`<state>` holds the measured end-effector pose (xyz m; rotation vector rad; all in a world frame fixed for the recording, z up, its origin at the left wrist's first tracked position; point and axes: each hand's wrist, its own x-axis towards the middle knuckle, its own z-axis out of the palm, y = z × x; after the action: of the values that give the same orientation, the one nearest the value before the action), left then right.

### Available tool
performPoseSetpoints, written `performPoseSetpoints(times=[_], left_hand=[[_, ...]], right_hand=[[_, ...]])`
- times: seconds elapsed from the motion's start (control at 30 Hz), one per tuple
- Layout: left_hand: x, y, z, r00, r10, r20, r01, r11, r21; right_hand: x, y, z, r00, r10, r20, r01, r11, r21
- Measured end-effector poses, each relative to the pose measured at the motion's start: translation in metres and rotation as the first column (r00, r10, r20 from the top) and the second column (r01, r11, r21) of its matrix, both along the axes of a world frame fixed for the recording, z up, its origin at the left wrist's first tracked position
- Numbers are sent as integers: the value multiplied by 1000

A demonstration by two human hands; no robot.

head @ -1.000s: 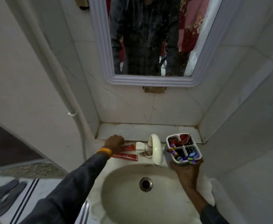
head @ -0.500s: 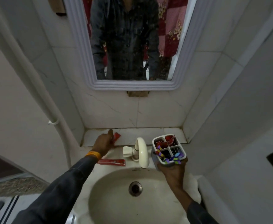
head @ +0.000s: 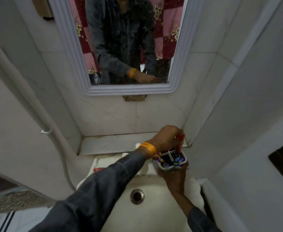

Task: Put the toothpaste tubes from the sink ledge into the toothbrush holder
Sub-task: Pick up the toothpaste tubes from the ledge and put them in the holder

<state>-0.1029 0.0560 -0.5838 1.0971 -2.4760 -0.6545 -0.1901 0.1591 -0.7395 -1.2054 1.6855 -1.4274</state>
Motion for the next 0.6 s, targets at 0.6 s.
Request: performPoseSetpoints(times=[0.6], left_hand=[[57,0,-6,1000,0,-26,5,985,171]], right_hand=[[-1,-4,-4,993,19,118,-18,1000,-11]])
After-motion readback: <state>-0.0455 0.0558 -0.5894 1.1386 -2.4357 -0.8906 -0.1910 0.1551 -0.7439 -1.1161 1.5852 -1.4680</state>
